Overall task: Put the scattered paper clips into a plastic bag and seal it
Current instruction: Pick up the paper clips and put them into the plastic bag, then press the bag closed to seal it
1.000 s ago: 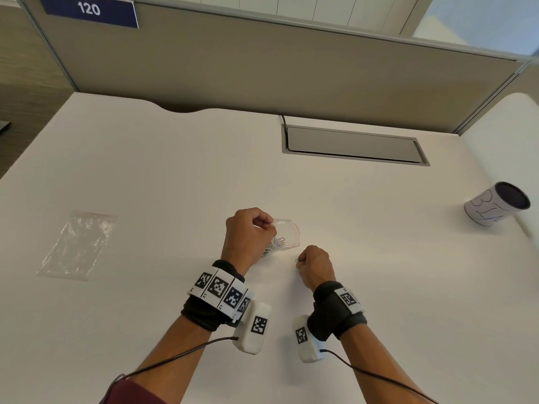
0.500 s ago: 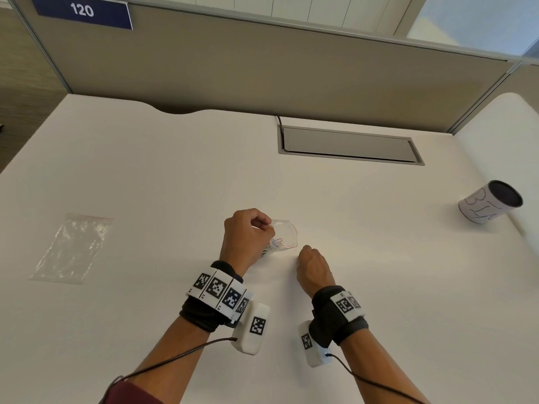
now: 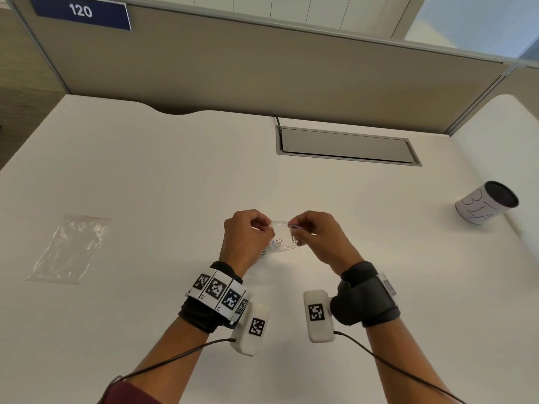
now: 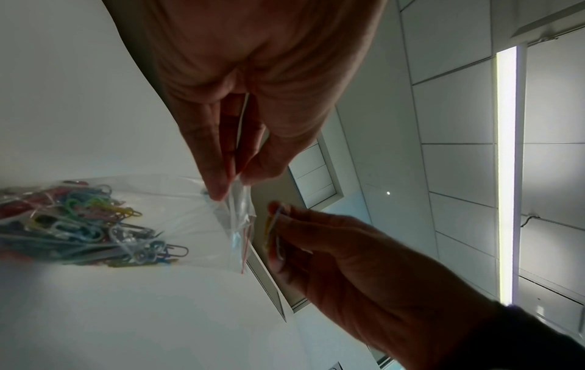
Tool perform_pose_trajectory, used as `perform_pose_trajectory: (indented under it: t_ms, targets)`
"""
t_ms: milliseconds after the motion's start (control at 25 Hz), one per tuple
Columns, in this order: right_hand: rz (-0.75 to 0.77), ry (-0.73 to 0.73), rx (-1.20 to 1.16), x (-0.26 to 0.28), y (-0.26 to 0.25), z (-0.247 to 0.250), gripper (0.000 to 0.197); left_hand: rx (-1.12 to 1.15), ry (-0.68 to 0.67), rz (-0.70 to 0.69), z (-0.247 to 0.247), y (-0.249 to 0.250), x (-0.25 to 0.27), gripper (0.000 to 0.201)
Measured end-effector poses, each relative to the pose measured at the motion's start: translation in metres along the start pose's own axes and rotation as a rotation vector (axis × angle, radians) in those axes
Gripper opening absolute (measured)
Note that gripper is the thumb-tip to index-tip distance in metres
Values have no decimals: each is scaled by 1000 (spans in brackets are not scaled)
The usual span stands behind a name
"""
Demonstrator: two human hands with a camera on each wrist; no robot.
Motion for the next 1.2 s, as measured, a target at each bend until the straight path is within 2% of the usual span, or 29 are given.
perform_pose_trajectory:
  t_ms: [80, 200, 400, 480, 600, 640, 720, 840, 920, 1040, 1080, 1160, 1200]
  targets:
    - [18, -71, 181, -7, -9, -12, 12, 5, -9, -11, 0, 2, 2, 10]
    - [15, -97, 212, -10, -11, -21, 19, 4, 2, -32, 4, 2, 3, 9]
    - [28, 31, 121, -3, -18, -10, 21, 14, 0, -30, 7, 1, 2, 11]
    - [53, 54, 233, 7, -23, -6, 16, 28, -7, -23, 7, 2, 3, 15]
    - [-30, -115, 357, 21, -20, -23, 23, 17, 16, -39, 9, 3, 3, 26]
    - [-52, -125, 359, 24, -19, -28, 24, 11, 21, -43, 9, 4, 2, 29]
    - [-59, -76, 339, 22, -17, -31, 25, -19, 2, -56, 7, 6, 5, 38]
    - [13, -37, 419, 17, -22, -30, 22, -197, -59, -157, 2, 12, 13, 46]
    - [97, -45, 496, 18, -30, -28, 16, -292, -127, -211, 2, 11, 19, 40]
    - [234, -81, 534, 24, -41, -26, 4, -514, -204, -269, 8, 10, 27, 17]
    - [265, -78, 542, 26, -42, -23, 3, -602, -232, -275, 10, 9, 28, 21]
    - [301, -87, 544, 29, -41, -17, 2, -700, -297, -256, 15, 3, 28, 53]
    - [311, -96, 541, 29, -39, -15, 3, -717, -323, -249, 18, 1, 27, 61]
Point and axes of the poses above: each hand's wrist, its own x-axis away from the middle knuckle, its own z-axis out of the back of the hand, y = z × x, the point moved 6 cm from there along -x, towards the middle knuckle, and after that the axes turned 11 degrees about -y, right-handed, at the moved point
